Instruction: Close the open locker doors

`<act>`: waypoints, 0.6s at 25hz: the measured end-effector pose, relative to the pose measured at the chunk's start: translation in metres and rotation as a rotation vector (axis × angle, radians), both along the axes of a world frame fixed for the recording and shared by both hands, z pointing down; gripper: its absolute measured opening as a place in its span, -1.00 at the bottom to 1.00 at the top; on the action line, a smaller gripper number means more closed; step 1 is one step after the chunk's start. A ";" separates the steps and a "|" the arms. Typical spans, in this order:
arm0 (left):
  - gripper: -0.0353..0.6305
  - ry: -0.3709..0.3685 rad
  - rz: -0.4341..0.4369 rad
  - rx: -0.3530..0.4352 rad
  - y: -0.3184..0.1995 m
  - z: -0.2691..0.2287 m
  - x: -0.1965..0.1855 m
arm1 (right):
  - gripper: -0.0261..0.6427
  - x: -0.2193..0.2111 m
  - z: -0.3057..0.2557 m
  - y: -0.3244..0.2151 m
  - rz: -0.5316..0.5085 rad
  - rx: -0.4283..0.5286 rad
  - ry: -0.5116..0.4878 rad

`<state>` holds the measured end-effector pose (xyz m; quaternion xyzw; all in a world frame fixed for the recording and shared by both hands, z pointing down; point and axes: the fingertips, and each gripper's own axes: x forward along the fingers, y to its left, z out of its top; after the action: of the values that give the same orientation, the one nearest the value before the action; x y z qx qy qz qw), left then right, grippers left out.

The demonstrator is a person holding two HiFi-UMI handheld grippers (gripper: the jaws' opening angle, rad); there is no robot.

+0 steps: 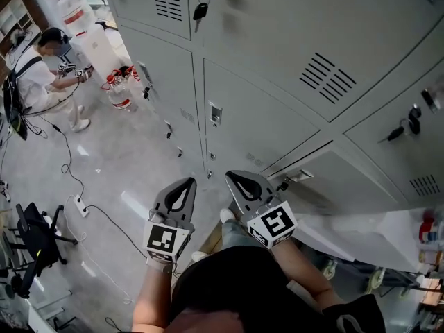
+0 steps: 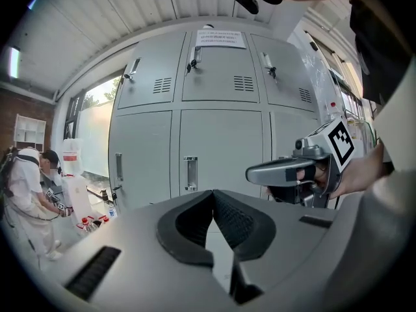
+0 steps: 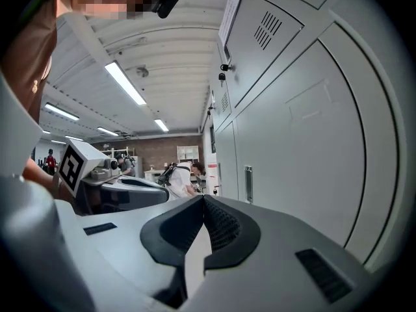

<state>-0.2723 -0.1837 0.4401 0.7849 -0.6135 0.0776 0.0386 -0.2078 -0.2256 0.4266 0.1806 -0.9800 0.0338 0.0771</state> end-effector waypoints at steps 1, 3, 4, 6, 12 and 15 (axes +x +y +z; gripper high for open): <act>-0.83 0.004 0.005 0.002 0.001 0.001 0.002 | -0.83 0.003 0.003 0.001 0.007 -0.006 0.004; -0.83 0.011 0.017 0.001 0.001 0.002 0.005 | -0.83 0.007 0.006 0.004 0.020 -0.015 0.009; -0.83 0.013 0.022 0.000 0.002 0.002 0.006 | -0.83 0.009 0.008 0.005 0.026 -0.019 0.010; -0.83 0.013 0.028 -0.001 0.003 0.003 0.008 | -0.83 0.011 0.010 0.007 0.034 -0.031 0.010; -0.83 0.016 0.037 -0.013 0.006 0.006 0.006 | -0.83 0.015 0.014 0.010 0.055 -0.071 0.002; -0.83 0.013 0.040 -0.018 0.008 0.007 0.005 | -0.83 0.016 0.016 0.011 0.064 -0.077 0.000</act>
<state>-0.2675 -0.1758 0.4470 0.7971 -0.5967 0.0787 0.0480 -0.1915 -0.2145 0.4422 0.2086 -0.9717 0.0736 0.0830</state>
